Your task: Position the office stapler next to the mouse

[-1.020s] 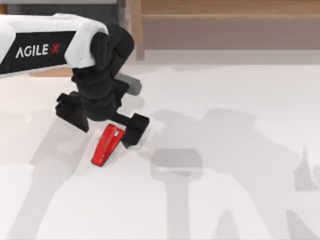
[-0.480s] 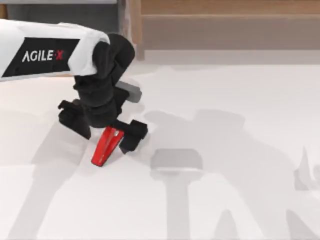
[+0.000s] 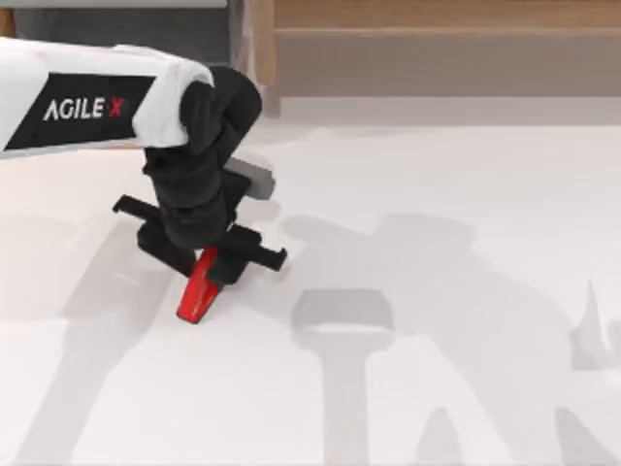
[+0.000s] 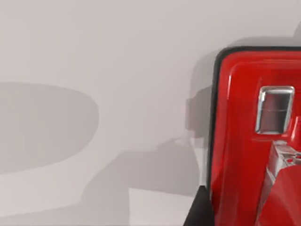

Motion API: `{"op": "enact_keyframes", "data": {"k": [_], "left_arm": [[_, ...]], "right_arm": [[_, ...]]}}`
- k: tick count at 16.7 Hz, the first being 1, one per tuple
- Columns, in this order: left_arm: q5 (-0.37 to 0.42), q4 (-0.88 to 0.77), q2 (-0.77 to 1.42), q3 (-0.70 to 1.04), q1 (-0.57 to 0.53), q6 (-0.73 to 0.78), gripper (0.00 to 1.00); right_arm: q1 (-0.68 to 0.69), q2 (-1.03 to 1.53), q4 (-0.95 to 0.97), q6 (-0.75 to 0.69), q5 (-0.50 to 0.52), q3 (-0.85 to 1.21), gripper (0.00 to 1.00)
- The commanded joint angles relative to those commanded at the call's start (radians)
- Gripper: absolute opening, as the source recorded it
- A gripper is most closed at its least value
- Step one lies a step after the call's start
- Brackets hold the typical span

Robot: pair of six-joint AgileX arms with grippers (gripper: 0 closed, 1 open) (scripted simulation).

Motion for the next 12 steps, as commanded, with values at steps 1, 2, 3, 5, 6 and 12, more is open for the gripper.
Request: {"op": "enact_keyframes", "data": {"k": [1,2,3,5,6,12], "left_arm": [[0.000,0.000,0.000,0.000,0.000,0.000,0.10],[0.000,0.000,0.000,0.000,0.000,0.000,0.02],[0.000,0.000,0.000,0.000,0.000,0.000,0.00],[0.000,0.000,0.000,0.000,0.000,0.000,0.00],[0.000,0.000,0.000,0.000,0.000,0.000,0.00],[0.000,-0.004,-0.004,0.003,0.001,0.001,0.00]], "right_arm": [[0.000,0.000,0.000,0.000,0.000,0.000,1.00],[0.000,0.000,0.000,0.000,0.000,0.000,1.00],[0.000,0.000,0.000,0.000,0.000,0.000,1.00],[0.000,0.000,0.000,0.000,0.000,0.000,1.00],[0.000,0.000,0.000,0.000,0.000,0.000,1.00],[0.000,0.000,0.000,0.000,0.000,0.000,1.00]]}}
